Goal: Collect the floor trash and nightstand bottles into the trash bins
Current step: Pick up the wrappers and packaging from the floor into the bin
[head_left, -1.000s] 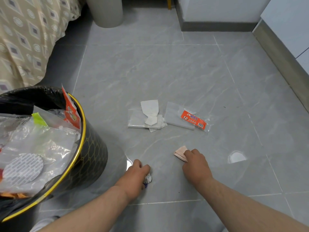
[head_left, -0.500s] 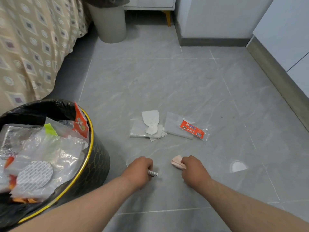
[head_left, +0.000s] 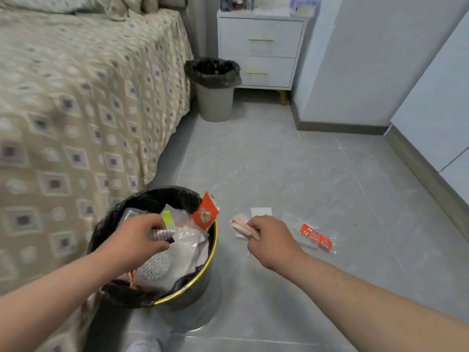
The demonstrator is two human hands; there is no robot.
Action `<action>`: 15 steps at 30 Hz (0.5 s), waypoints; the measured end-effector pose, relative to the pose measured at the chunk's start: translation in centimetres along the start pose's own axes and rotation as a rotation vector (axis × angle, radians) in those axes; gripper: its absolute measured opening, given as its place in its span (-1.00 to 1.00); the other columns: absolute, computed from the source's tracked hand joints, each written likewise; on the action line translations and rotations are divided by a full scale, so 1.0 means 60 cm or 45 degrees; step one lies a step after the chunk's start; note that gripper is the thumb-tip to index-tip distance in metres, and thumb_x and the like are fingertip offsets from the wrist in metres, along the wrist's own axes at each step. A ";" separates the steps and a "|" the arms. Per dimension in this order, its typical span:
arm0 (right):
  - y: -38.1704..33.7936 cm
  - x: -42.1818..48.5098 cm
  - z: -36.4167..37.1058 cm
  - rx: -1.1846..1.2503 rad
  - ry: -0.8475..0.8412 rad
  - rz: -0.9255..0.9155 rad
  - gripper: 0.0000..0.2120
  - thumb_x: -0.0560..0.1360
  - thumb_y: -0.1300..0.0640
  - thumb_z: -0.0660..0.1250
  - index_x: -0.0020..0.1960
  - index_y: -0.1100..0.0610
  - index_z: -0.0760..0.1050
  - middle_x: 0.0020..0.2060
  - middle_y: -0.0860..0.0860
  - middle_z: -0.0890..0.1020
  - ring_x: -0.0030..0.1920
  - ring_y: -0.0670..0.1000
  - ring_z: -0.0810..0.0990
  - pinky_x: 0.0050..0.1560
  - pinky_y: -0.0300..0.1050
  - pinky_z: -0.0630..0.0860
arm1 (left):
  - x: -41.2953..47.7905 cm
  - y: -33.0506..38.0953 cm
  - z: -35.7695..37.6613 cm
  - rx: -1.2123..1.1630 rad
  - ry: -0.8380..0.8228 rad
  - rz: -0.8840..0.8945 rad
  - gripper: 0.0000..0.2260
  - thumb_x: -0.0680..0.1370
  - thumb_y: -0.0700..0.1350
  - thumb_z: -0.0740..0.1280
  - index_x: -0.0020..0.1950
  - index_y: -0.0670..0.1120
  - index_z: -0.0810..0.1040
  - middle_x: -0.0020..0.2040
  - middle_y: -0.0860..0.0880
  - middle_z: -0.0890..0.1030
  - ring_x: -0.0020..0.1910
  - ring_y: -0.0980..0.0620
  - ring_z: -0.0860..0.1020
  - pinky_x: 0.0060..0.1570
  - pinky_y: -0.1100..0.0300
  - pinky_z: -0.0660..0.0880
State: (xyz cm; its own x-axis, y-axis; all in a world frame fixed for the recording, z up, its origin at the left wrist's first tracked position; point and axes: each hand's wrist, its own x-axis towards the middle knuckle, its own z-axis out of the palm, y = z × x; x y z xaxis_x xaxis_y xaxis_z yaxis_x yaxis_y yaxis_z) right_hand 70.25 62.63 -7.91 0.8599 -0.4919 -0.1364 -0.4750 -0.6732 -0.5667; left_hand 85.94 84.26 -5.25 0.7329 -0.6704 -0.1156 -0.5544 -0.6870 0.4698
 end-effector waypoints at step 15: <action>-0.161 0.034 0.044 0.178 0.000 -0.067 -0.80 0.41 0.24 0.27 -0.06 0.02 0.59 -0.31 -0.12 0.53 -0.32 -0.13 0.46 -0.40 -0.39 0.31 | -0.049 -0.130 0.033 0.367 0.181 0.101 -0.29 0.36 0.38 0.12 0.33 -0.03 0.50 0.41 -0.11 0.43 0.38 -0.12 0.39 0.36 0.11 0.15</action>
State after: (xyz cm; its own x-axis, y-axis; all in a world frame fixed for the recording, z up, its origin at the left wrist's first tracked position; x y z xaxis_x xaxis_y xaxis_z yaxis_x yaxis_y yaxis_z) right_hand 77.07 69.58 -4.89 0.8829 -0.4580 -0.1033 -0.3985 -0.6146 -0.6808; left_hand 87.30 91.04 -10.29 0.7194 -0.6932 0.0441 -0.6858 -0.6988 0.2034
